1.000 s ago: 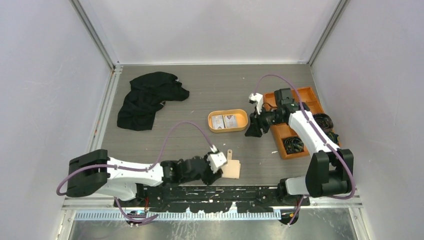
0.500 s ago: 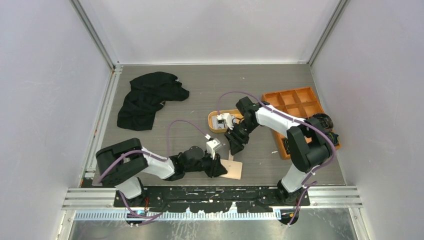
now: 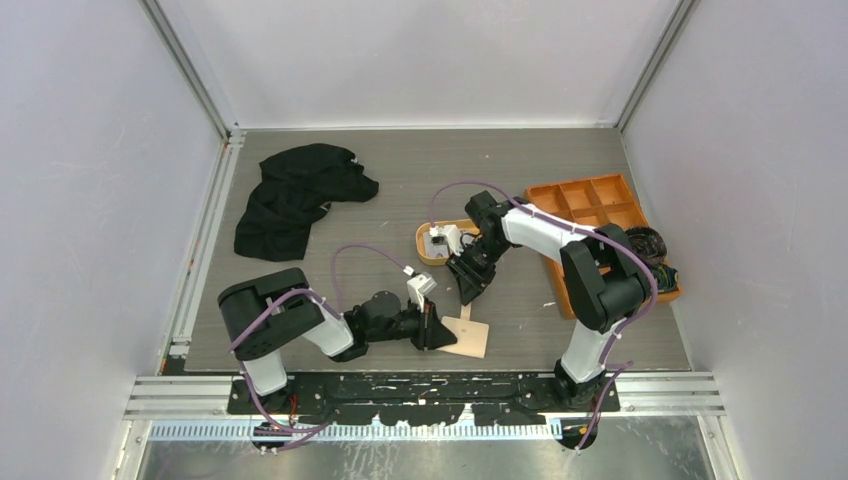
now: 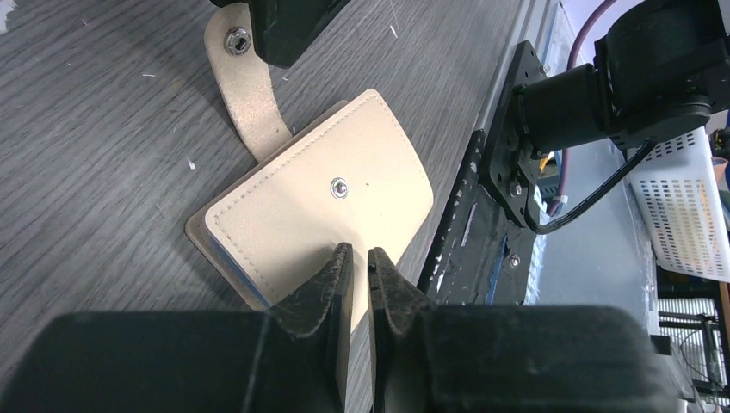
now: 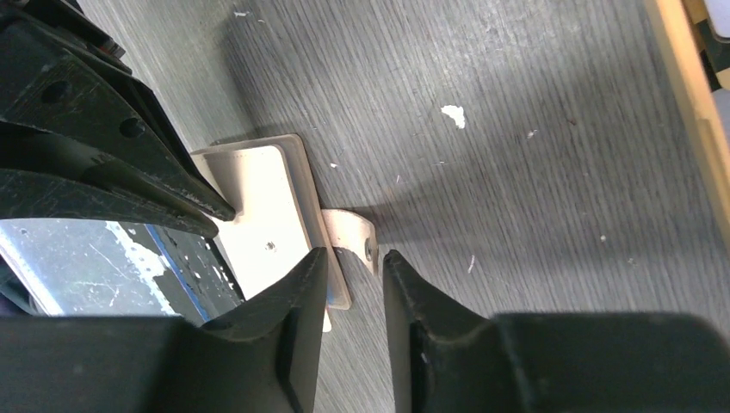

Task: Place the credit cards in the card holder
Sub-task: Close the card holder at the center of the board.

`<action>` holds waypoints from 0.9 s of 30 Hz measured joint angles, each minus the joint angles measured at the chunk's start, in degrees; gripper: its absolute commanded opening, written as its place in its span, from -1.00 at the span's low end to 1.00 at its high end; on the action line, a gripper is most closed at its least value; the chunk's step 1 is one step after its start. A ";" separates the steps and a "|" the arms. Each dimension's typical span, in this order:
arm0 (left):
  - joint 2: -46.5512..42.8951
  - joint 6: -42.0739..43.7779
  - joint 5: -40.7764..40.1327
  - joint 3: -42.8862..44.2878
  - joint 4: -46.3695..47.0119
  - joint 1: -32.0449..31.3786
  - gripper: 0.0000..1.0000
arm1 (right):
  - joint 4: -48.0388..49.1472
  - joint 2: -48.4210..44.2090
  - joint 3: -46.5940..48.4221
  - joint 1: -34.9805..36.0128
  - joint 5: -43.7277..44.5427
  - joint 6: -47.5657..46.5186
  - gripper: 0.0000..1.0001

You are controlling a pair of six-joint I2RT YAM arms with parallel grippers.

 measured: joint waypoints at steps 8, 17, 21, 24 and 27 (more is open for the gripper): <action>0.31 -1.16 0.04 -0.37 1.01 0.28 -0.76 | -1.57 1.77 1.51 0.00 -0.02 0.61 -0.47; 0.90 -1.99 0.22 -0.66 2.19 0.63 -0.76 | -3.28 1.95 1.95 0.00 -0.02 0.37 -0.84; 1.07 -2.51 0.22 -0.66 2.47 0.66 -0.78 | -4.17 2.16 2.64 0.00 -0.07 0.15 -0.94; 1.20 -3.08 0.17 -0.66 2.54 0.70 -0.85 | -4.52 2.16 2.64 -0.02 -0.17 -0.09 -0.98; 1.60 -4.72 -0.22 -0.66 2.64 0.81 -0.94 | -4.68 2.14 2.64 -0.02 -0.81 -0.76 -0.98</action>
